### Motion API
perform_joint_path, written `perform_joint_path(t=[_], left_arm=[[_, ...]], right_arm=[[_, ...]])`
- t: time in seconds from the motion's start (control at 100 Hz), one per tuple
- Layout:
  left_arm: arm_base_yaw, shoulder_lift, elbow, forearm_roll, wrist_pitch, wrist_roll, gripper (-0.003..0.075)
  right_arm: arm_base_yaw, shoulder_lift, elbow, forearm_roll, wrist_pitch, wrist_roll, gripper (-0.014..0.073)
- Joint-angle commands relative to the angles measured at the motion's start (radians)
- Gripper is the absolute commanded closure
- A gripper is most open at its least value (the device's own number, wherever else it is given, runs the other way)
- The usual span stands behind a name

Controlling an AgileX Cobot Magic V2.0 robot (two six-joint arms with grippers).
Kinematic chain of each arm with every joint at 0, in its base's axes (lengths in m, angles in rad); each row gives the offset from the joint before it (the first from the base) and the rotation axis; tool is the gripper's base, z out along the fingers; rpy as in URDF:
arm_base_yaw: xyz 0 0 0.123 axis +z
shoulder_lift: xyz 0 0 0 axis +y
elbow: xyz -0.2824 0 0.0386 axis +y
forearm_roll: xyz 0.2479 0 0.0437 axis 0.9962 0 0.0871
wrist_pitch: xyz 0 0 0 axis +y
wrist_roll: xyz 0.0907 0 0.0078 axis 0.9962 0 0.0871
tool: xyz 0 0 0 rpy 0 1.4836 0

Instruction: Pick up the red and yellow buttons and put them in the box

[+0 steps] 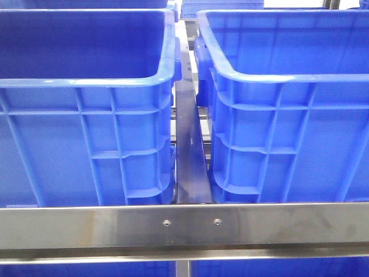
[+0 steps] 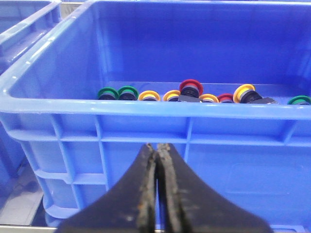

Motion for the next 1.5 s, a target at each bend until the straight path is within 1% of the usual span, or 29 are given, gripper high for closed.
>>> perform_joint_path(t=[0.0, 0.22, 0.32, 0.42, 0.51, 0.6, 0.77, 0.83, 0.95, 1.17, 1.24, 1.31, 1.35, 1.36, 1.38, 1.43, 1.49], left_arm=[[0.002, -0.030, 0.053, -0.009, -0.090, 0.000, 0.0740], [0.002, -0.030, 0.053, -0.009, -0.098, 0.000, 0.0740], [0.002, -0.030, 0.053, -0.009, -0.133, 0.000, 0.0740], [0.002, -0.030, 0.044, -0.009, -0.200, 0.000, 0.0740], [0.002, -0.030, 0.011, -0.009, -0.199, 0.000, 0.0740], [0.002, -0.028, -0.052, -0.009, -0.152, 0.000, 0.0740], [0.002, 0.030, -0.209, -0.002, 0.027, 0.000, 0.0740], [0.002, 0.063, -0.257, 0.000, 0.052, 0.000, 0.0740], [0.002, 0.152, -0.368, 0.000, 0.085, 0.000, 0.0740], [0.002, 0.386, -0.583, 0.000, 0.259, 0.000, 0.0734], [0.002, 0.470, -0.642, 0.000, 0.304, 0.000, 0.0690], [0.002, 0.553, -0.694, 0.000, 0.334, 0.000, 0.0591], [0.002, 0.600, -0.718, 0.000, 0.343, 0.000, 0.0507], [0.002, 0.608, -0.727, 0.000, 0.344, 0.000, 0.0475], [0.002, 0.631, -0.741, 0.000, 0.345, 0.000, 0.0442], [0.002, 0.684, -0.770, 0.000, 0.345, 0.000, 0.0307], [0.002, 0.752, -0.805, 0.000, 0.345, 0.000, 0.0196]], right_arm=[[0.001, -0.023, -0.017, -0.017, -0.086, 0.000, 0.0662], [0.001, -0.023, -0.017, -0.017, -0.086, 0.000, 0.0662], [0.001, -0.023, -0.017, -0.017, -0.086, 0.000, 0.0662], [0.001, -0.023, -0.017, -0.017, -0.086, 0.000, 0.0662], [0.001, -0.023, -0.017, -0.017, -0.086, 0.000, 0.0662], [0.001, -0.023, -0.017, -0.017, -0.086, 0.000, 0.0662], [0.001, -0.023, -0.017, -0.017, -0.086, 0.000, 0.0662], [0.001, -0.023, -0.017, -0.017, -0.086, 0.000, 0.0662], [0.001, -0.023, -0.017, -0.017, -0.086, 0.000, 0.0662], [0.001, -0.023, -0.017, -0.017, -0.086, 0.000, 0.0662], [0.001, -0.023, -0.017, -0.017, -0.086, 0.000, 0.0662], [0.001, -0.023, -0.017, -0.017, -0.086, 0.000, 0.0662], [0.001, -0.023, -0.017, -0.017, -0.086, 0.000, 0.0662], [0.001, -0.023, -0.017, -0.017, -0.086, 0.000, 0.0662], [0.001, -0.023, -0.017, -0.017, -0.086, 0.000, 0.0662], [0.001, -0.023, -0.017, -0.017, -0.086, 0.000, 0.0662], [0.001, -0.023, -0.017, -0.017, -0.086, 0.000, 0.0662]])
